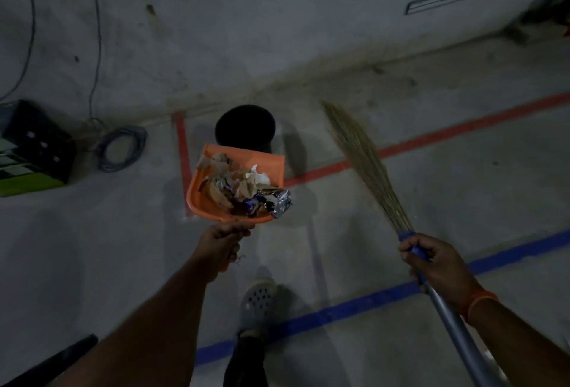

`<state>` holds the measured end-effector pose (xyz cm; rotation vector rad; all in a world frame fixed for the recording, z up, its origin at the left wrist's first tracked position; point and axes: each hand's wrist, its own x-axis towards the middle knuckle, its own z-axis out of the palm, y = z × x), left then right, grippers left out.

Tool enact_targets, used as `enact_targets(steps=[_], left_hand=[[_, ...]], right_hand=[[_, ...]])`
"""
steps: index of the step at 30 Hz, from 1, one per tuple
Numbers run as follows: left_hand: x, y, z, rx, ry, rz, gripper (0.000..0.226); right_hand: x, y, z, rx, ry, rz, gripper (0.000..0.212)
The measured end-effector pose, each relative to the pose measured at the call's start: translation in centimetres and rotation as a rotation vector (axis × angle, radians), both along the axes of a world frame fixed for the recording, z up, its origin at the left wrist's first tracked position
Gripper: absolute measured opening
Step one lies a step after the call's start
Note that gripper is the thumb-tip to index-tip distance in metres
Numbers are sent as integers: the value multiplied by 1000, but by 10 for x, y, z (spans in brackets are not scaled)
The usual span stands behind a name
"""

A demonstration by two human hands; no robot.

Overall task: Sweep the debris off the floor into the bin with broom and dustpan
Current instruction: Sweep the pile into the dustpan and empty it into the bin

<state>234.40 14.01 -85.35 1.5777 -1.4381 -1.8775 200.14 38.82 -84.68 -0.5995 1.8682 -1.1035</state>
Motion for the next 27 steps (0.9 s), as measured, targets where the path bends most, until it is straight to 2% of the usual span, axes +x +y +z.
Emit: enact_targets(steps=[7, 13, 18, 27], left_hand=[[-2, -179, -52, -24, -41, -56, 29], [-20, -292, -82, -33, -120, -142, 36], [-46, -349, -98, -37, -206, -135, 25], [-70, -395, -124, -21, -302, -226, 30]], right_hand=[[19, -141, -38, 41, -85, -53, 15], [31, -215, -60, 54, -145, -142, 15], [21, -241, -76, 102, -165, -190, 16], [-2, -262, -84, 168, -154, -225, 13]])
